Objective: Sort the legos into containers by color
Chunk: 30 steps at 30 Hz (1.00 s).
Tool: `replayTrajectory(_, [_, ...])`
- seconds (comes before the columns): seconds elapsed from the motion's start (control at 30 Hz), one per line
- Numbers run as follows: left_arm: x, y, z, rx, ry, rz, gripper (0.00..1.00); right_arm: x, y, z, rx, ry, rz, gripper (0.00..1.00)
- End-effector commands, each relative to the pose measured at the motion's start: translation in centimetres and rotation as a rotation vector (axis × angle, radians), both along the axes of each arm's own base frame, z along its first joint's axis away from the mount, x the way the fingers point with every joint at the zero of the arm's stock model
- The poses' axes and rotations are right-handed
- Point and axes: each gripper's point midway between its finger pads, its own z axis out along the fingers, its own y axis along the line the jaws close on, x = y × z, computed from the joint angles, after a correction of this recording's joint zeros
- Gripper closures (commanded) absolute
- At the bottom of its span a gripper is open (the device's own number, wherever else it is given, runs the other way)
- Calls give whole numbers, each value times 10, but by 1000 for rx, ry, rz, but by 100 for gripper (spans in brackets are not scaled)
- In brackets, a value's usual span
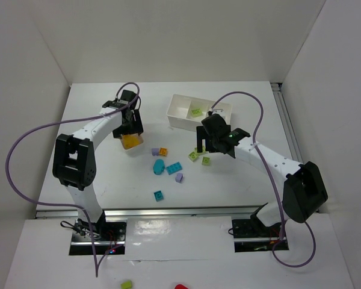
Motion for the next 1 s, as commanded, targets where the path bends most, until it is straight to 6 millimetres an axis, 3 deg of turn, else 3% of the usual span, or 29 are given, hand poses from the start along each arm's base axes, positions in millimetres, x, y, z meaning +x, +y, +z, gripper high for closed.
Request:
replayTrajectory(0.0, [9, 0, 12, -15, -41, 17, 13, -4, 1, -1, 2, 4, -3, 9])
replayTrajectory(0.17, [6, -24, 48, -22, -140, -50, 17, -3, 0, -1, -4, -1, -8, 9])
replayTrajectory(0.2, [3, -46, 55, -49, -157, -127, 18, -3, 0, -4, -9, 7, -8, 9])
replayTrajectory(0.3, [-9, -86, 57, -85, -166, -256, 20, 1, 3, -3, -5, 1, -8, 9])
replayTrajectory(0.53, [-41, -155, 15, -90, -44, -514, 25, 4, 3, -2, -5, -3, -21, 9])
replayTrajectory(0.8, [-49, -174, -21, -138, 17, -552, 34, -1, -9, 5, -13, -35, -62, 8])
replayTrajectory(0.97, [-41, -175, -39, -100, 49, -548, 35, -6, -14, 0, -37, -17, -67, 8])
